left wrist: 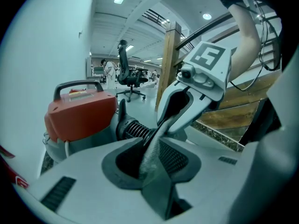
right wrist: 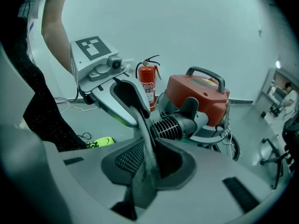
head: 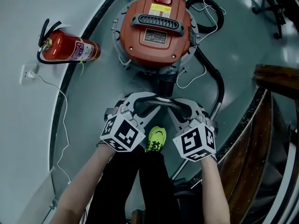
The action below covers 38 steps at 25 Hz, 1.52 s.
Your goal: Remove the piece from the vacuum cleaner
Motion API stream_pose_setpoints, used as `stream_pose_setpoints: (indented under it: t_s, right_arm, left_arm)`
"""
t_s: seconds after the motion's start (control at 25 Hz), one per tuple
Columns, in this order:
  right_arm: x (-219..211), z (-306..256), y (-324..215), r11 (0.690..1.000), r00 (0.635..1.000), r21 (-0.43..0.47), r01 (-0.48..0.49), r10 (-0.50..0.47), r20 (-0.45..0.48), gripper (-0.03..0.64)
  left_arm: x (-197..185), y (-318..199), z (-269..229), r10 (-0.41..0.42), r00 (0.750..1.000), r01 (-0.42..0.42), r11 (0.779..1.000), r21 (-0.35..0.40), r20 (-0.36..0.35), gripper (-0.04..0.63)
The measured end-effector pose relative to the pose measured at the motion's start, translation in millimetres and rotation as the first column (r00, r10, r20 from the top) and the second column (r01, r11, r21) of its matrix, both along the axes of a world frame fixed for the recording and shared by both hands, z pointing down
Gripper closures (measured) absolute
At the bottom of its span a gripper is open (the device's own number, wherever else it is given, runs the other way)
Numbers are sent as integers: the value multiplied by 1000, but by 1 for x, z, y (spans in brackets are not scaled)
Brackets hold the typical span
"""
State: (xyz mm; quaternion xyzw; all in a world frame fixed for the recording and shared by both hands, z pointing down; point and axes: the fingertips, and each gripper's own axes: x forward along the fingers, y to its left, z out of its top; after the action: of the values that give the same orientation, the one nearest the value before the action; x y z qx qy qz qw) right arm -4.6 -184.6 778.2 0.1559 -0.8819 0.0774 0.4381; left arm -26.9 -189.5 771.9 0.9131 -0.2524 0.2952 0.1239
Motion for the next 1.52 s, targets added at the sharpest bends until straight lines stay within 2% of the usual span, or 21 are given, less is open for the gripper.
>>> stream_pose_setpoints:
  t_s: [0.48, 1.04, 1.52]
  right_arm:
    - [2, 6, 29, 1000, 1000, -24, -6, 6, 1, 537]
    - [5, 37, 90, 995, 1000, -101, -25, 25, 6, 535]
    - [9, 63, 113, 984, 999, -169, -49, 49, -5, 529]
  left_arm:
    - [3, 28, 6, 18, 1000, -18, 1000, -22, 8, 482]
    - [6, 89, 37, 65, 998, -62, 993, -97, 22, 482]
    - [10, 112, 65, 89, 994, -80, 986, -149, 56, 482]
